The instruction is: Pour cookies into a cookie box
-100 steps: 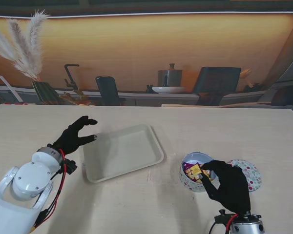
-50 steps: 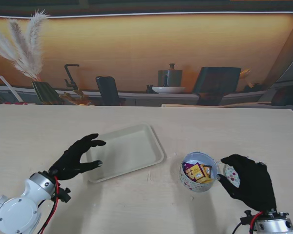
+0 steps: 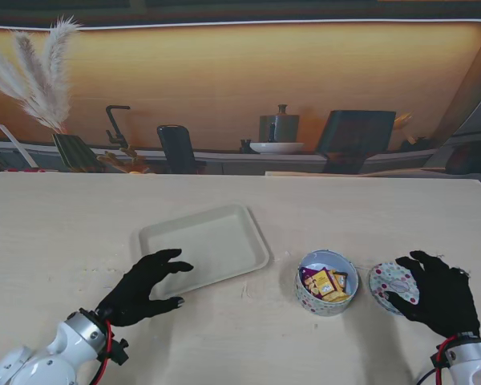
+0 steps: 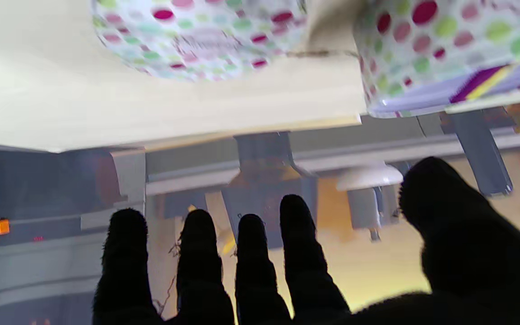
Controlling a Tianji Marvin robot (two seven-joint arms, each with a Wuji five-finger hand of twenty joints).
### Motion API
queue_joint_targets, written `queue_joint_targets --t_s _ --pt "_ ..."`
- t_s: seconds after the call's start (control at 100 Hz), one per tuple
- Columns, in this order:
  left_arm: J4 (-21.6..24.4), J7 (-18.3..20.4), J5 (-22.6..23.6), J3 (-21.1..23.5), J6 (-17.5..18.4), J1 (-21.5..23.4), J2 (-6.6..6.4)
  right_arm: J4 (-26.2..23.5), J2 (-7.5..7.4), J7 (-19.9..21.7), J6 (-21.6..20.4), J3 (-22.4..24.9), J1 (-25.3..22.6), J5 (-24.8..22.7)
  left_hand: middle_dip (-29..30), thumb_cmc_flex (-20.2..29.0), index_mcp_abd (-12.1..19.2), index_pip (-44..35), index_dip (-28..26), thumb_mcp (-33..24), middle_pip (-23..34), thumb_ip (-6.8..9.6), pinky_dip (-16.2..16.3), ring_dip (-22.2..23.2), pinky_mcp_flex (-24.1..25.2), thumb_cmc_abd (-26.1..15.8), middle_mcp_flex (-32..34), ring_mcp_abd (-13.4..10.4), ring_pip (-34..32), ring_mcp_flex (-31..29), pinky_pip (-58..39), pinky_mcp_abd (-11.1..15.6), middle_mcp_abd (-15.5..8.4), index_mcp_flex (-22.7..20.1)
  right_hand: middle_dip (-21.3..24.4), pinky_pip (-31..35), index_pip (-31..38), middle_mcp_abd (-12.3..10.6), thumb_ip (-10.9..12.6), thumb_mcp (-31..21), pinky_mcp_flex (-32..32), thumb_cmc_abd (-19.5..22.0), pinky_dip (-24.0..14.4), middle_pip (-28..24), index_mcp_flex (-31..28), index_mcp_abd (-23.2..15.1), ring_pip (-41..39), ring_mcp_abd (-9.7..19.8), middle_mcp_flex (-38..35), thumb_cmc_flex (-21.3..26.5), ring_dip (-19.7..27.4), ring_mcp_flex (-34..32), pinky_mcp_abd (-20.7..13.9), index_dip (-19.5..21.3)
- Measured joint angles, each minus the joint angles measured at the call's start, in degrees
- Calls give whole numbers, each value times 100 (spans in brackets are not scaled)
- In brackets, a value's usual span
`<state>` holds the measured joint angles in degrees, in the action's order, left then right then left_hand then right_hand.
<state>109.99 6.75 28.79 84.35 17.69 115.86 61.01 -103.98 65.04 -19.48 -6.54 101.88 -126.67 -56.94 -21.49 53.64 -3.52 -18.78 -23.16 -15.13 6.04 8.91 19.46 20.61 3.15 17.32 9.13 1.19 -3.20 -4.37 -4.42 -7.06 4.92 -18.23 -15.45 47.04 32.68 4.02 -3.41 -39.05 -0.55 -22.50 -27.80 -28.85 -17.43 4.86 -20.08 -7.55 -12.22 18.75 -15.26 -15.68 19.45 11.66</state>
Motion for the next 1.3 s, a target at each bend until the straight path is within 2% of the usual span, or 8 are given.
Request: queue_joint_targets --t_s 0.17,0.3,0.39,0.53,0.9,1.12,1.23,1.3 --pt "20 96 485 -15 3 50 5 177 -173 849 130 95 149 -943 0 -13 -2 48 0 1 19 0 56 132 0 0 47 16 -7 0 0 -5 11 -88 531 -198 114 -224 0 194 74 1 1 1242 758 -292 146 253 2 -434 76 293 -112 -145" --pt "78 55 694 17 11 134 1 333 -277 1261 176 20 319 -221 -58 -13 -2 48 0 -35 110 0 119 201 2 0 65 61 -15 0 0 -45 60 -88 822 -324 -46 -325 0 247 169 14 -41 1967 967 -515 225 317 66 -432 141 420 -151 -159" --pt "122 55 668 59 75 199 -1 461 -298 1315 212 -34 491 -582 -58 -13 -2 48 0 -35 110 0 122 209 2 0 65 68 -61 0 0 -66 62 -88 920 -335 -171 -340 0 247 169 13 -89 2180 1031 -514 227 328 66 -432 148 433 -154 -161" --pt "181 -3 764 90 204 277 -2 551 -345 1766 227 -115 735 -507 -58 -20 -2 48 0 -35 120 0 190 233 4 0 131 79 -78 0 0 -69 68 -90 1018 -469 -400 -389 0 247 176 0 -99 2396 1031 -585 297 353 66 -432 212 483 -215 -222" --pt "301 -109 1297 129 223 388 -9 984 -471 2159 608 -559 1405 -660 -58 -80 -1 48 -27 -95 164 -1 329 285 12 0 294 137 -201 0 -61 -140 76 -154 1095 -551 -774 -404 0 219 181 -150 -99 2610 1031 -739 366 410 66 -441 228 620 -212 -222" --pt "301 -156 1360 131 238 392 -10 1095 -497 2557 773 -737 1648 -532 -58 -82 -3 -35 -69 -165 164 -1 466 286 20 0 305 148 -214 0 -160 -141 78 -279 1180 -237 -1118 -434 0 0 70 -297 -130 2783 1030 -900 366 410 66 -739 229 620 482 80" --pt "302 -160 1409 152 241 408 -10 1062 -521 3099 986 -774 1708 -448 -58 -88 -3 -35 -69 -165 185 -1 481 287 24 0 351 172 -276 -3 -169 -142 78 -279 1244 33 -1968 -470 0 -16 65 -296 129 2972 1028 -879 412 410 261 -815 229 620 642 589" --pt "309 -160 1419 169 241 424 -10 1059 -535 3139 1112 -808 1721 -279 -58 -211 -3 -35 -69 -167 185 -1 537 287 30 0 351 191 -280 -4 -186 -155 79 -279 1244 34 -2117 -470 0 -39 65 -370 185 2974 1028 -879 424 392 261 -832 229 620 705 708"
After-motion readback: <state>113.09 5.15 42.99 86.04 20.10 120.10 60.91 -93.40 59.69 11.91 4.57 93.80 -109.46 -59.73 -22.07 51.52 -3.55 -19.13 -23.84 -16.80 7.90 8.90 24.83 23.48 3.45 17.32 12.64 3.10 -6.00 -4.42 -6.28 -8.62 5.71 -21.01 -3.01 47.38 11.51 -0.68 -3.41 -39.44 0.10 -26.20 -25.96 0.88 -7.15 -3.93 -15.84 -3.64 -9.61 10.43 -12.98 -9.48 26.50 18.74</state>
